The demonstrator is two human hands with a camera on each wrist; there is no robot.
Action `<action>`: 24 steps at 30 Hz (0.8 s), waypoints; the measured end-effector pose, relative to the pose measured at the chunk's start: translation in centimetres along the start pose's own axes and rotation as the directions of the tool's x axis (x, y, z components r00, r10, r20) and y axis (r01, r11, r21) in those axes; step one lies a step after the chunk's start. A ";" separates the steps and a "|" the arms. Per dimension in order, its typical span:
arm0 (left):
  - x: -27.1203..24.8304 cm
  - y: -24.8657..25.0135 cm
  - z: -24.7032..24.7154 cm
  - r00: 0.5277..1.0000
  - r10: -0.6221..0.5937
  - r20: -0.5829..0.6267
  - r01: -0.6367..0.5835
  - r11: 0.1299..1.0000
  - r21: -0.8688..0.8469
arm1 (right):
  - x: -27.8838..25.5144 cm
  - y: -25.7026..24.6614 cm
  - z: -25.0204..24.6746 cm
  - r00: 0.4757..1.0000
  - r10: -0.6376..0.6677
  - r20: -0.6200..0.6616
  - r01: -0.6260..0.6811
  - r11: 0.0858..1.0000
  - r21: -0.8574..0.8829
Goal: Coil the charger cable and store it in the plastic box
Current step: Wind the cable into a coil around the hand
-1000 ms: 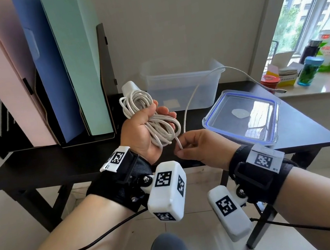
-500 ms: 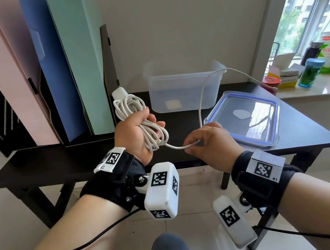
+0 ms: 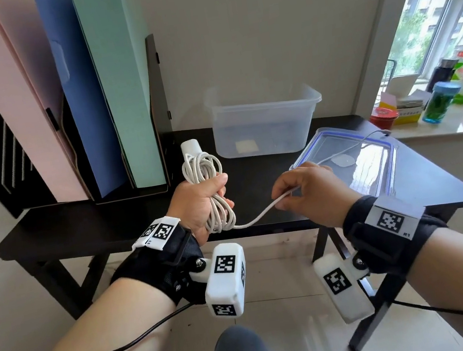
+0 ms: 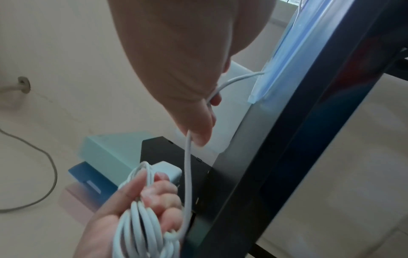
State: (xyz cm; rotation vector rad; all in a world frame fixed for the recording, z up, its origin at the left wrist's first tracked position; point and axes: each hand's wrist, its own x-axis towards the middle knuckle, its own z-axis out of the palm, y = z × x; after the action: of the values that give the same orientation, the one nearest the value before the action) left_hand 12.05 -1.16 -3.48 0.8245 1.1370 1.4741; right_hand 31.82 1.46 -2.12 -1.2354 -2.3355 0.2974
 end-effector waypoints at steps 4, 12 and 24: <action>-0.1 -0.2 0.4 0.997 -0.027 0.068 0.020 0.995 0.099 | 0.7 -0.3 -1.1 0.999 0.024 0.024 -0.027 0.991 0.135; -1.0 -0.8 1.9 0.978 -0.039 0.207 -0.006 0.977 0.212 | 1.7 -1.0 -1.2 0.995 0.055 -0.083 -0.026 0.949 0.314; -1.3 -1.3 2.9 0.968 -0.054 0.246 -0.014 0.964 0.265 | 2.4 -1.7 -0.5 0.992 0.031 -0.121 0.007 0.952 0.305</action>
State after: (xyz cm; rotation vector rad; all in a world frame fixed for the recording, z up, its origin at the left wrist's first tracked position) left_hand 15.39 -1.81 -3.68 1.1473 1.1581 1.1739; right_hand 29.73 2.42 -0.26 -1.0834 -2.0815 0.5477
